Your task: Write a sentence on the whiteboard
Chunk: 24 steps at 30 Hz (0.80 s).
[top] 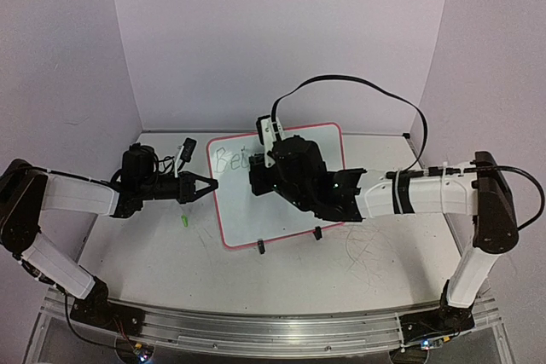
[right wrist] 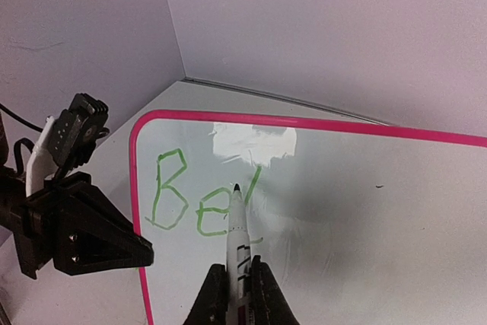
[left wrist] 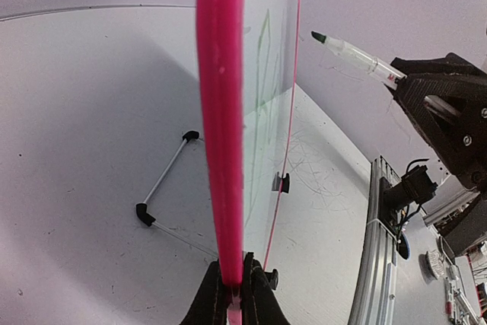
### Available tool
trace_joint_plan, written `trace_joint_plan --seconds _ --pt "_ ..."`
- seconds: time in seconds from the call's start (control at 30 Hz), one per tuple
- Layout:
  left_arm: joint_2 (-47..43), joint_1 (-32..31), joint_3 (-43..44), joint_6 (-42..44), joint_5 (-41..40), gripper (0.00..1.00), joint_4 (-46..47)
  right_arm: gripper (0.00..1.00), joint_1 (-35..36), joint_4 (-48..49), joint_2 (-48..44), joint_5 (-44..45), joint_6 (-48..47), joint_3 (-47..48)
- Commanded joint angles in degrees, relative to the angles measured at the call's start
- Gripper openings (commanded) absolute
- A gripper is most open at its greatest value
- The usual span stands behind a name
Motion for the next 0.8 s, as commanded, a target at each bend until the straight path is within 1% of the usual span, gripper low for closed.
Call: trace_joint_plan --seconds 0.0,0.57,0.77 --pt "-1.02 -0.23 2.02 2.34 -2.46 0.0 -1.12 0.0 -0.48 -0.05 1.66 0.3 -0.08 3.04" --pt "-1.16 -0.23 2.02 2.57 -2.72 0.0 -1.28 0.0 -0.58 -0.84 3.5 1.07 0.56 3.6" --pt "-1.19 -0.25 2.0 2.62 -2.82 0.0 -1.44 0.0 -0.58 -2.32 2.91 4.02 1.2 3.38"
